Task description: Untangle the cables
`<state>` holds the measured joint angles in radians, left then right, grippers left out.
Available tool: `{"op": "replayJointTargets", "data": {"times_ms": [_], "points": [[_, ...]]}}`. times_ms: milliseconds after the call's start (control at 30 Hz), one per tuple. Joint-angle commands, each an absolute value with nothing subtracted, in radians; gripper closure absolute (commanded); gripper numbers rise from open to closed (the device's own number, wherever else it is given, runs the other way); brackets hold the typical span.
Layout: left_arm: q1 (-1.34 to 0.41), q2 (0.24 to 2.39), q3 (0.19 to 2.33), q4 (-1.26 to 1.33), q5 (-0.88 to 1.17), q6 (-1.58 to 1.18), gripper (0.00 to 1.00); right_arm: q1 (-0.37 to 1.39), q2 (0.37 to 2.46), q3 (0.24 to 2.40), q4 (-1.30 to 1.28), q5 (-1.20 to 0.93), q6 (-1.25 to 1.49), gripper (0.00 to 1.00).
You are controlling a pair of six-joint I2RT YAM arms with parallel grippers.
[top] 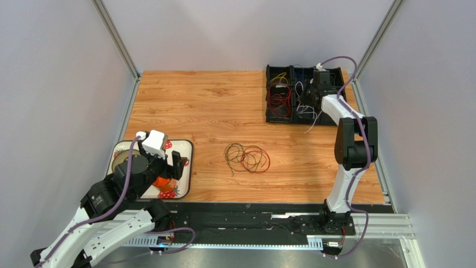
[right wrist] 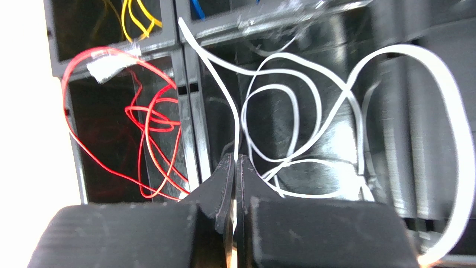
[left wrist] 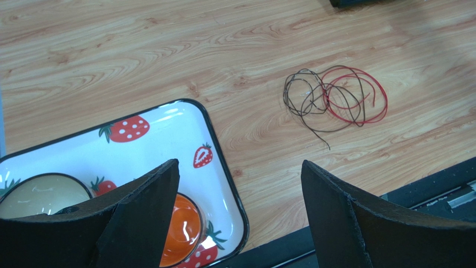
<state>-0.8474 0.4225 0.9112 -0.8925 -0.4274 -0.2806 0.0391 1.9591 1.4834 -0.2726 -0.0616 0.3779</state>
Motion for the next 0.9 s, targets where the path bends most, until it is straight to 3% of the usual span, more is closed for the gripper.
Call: {"op": "replayJointTargets", "data": {"times_ms": [0,333,433,467,567,867], "points": [[-0.841,0.41,0.911,-0.865,-0.42,-0.253,0.12,0.055,1.982,1.468,-0.242,-0.055,0.396,1.0],[-0.841,0.405,0.91,-0.864,-0.422,-0.253,0.12,0.061,1.98,1.508,-0.296,-0.052,0.38,1.0],[-0.841,0.405,0.911,-0.864,-0.422,-0.253,0.12,0.066,1.971,1.542,-0.33,-0.049,0.37,0.92],[-0.841,0.405,0.91,-0.862,-0.42,-0.252,0.12,0.066,1.964,1.561,-0.337,-0.049,0.364,0.84],[-0.841,0.403,0.911,-0.864,-0.422,-0.253,0.12,0.067,1.948,1.594,-0.373,-0.041,0.354,0.72],[-0.841,0.399,0.91,-0.862,-0.42,-0.252,0.12,0.069,1.867,1.654,-0.46,-0.018,0.339,0.63]]}}
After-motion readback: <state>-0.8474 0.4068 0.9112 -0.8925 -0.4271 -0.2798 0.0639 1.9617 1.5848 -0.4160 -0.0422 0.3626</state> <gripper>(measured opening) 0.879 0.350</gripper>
